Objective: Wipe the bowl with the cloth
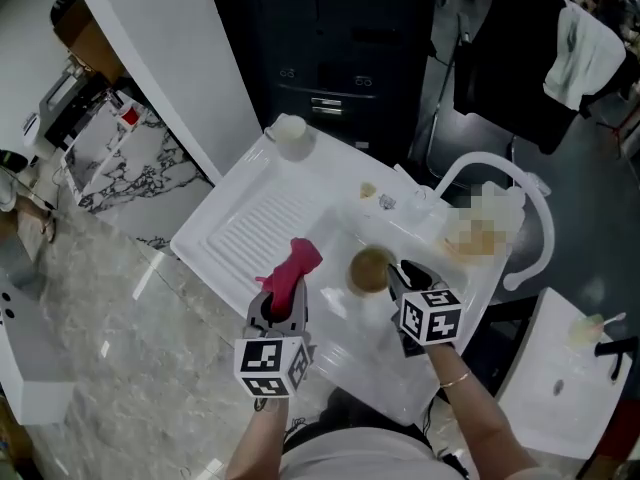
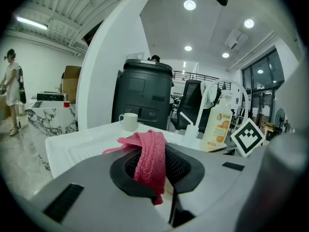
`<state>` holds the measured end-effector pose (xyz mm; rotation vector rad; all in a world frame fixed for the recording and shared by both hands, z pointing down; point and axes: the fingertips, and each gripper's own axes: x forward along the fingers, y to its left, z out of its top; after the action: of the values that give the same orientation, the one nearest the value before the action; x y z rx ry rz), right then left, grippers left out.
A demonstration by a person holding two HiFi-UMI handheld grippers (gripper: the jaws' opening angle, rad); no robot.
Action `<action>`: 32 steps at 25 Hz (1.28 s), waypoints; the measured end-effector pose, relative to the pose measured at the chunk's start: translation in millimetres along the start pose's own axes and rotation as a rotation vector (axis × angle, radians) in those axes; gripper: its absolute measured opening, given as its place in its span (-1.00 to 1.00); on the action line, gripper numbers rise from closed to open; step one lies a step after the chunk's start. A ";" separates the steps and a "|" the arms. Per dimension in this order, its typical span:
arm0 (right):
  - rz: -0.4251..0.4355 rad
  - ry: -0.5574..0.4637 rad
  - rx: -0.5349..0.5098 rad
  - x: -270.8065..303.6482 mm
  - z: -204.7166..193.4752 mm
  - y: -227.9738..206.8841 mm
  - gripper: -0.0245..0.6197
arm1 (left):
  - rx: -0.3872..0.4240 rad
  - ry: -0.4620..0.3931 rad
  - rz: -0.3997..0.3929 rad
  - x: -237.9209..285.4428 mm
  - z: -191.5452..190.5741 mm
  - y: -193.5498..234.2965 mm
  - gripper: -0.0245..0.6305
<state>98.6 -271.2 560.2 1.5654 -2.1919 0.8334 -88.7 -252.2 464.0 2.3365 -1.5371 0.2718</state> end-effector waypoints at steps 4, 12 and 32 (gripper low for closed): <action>-0.027 0.059 0.008 30.0 -16.1 -17.5 -0.52 | -0.008 0.029 0.006 16.9 -9.6 4.7 -0.77; -0.082 0.176 0.046 82.0 -55.4 -41.8 -0.52 | -0.018 0.065 0.015 44.7 -20.5 17.5 -0.77; -0.134 0.341 0.095 130.2 -110.4 -80.1 -0.61 | -0.053 0.144 0.016 84.1 -49.3 27.5 -0.77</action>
<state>120.1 -318.1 741.6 1.4674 -1.8118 1.0848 -79.2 -315.5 542.5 2.2132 -1.4760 0.3893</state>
